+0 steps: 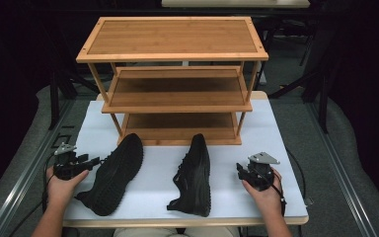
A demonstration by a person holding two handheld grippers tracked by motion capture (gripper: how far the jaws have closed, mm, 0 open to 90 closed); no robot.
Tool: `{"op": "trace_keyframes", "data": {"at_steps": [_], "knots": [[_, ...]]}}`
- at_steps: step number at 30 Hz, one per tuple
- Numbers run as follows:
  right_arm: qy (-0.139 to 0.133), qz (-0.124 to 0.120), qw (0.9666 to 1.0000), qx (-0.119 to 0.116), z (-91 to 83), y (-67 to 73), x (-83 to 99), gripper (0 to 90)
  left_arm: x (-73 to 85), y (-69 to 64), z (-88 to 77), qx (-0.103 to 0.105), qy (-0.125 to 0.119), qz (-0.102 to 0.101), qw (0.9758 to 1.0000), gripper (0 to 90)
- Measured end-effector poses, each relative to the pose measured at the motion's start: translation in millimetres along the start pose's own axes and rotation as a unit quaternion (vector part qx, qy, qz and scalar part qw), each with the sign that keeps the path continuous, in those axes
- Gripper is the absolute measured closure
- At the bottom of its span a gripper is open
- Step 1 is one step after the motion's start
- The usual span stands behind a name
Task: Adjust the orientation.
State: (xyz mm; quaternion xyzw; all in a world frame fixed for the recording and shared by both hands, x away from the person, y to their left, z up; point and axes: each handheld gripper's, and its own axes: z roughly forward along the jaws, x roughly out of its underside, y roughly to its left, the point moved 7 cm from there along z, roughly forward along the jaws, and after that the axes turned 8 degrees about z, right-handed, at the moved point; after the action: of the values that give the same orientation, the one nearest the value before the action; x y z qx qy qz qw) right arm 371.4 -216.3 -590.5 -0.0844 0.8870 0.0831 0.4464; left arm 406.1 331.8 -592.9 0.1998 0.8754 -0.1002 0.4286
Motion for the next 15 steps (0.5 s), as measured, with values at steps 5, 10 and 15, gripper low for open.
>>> {"op": "trace_keyframes", "data": {"at_steps": [5, 10, 15], "knots": [[-0.026, -0.001, 0.9996, -0.013, -8.8, 9.0, -0.1, 46.3, -5.1, -2.3, -7.7, 0.002, -0.025, -0.015, 0.9996, 46.9], [-0.062, -0.006, 0.9979, -0.014, -13.6, 11.5, -6.3, 48.2, -4.0, -0.5, -7.1, 0.003, -0.017, -0.021, 0.9996, 46.9], [-0.056, 0.011, 0.9983, -0.011, -15.2, 9.4, -8.9, 50.1, -4.9, -3.8, -9.3, 0.006, -0.019, -0.019, 0.9996, 47.0]]}}
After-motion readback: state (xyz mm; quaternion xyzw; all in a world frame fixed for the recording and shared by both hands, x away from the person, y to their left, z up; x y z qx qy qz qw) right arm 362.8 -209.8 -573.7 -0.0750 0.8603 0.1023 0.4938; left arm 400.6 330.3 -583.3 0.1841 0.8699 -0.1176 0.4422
